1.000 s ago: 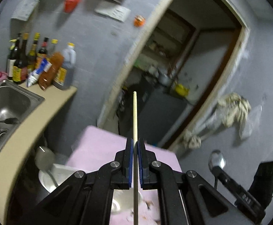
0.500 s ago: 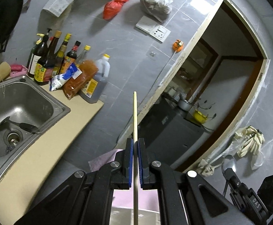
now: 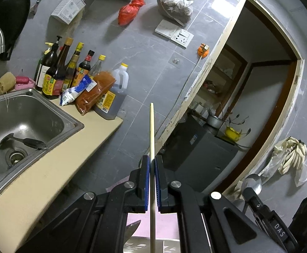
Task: Organize utensils
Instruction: 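Lift the spoon and chopsticks and carry both toward the white holder, then open the right tool to drop the spoon in the holder while the left drops the chopsticks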
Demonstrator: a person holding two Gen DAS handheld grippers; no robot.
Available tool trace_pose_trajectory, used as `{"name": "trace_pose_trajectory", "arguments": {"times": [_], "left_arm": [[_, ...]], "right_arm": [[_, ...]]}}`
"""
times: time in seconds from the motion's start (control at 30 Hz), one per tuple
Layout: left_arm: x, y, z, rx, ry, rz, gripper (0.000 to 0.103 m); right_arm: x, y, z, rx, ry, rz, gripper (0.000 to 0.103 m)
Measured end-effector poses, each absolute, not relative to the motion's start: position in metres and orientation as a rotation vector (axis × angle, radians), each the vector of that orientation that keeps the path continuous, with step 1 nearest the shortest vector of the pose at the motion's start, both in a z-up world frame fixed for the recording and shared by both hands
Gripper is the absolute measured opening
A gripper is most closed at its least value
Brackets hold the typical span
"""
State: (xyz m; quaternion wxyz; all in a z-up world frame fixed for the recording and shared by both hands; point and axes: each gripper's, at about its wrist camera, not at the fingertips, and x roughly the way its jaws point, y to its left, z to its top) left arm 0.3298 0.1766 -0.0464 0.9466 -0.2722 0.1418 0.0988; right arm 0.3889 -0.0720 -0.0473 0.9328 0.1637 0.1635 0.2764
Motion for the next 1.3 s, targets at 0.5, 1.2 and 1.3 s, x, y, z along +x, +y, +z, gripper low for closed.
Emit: {"name": "trace_pose_trajectory", "arguments": {"times": [0.5,1.2,1.3], "left_arm": [[0.329,0.168,-0.053,-0.477,0.291,0.207,0.005],[0.293,0.168,-0.038,-0.396,0.398,0.146,0.005],[0.289,0.165,-0.035,-0.382,0.427,0.143,0.006]], "right_arm": [[0.380,-0.070,-0.054,0.277,0.359,0.580,0.003],[0.356,-0.084,-0.061,0.277,0.497,0.602,0.031],[0.350,-0.093,-0.056,0.298,0.495,0.597,0.036]]}}
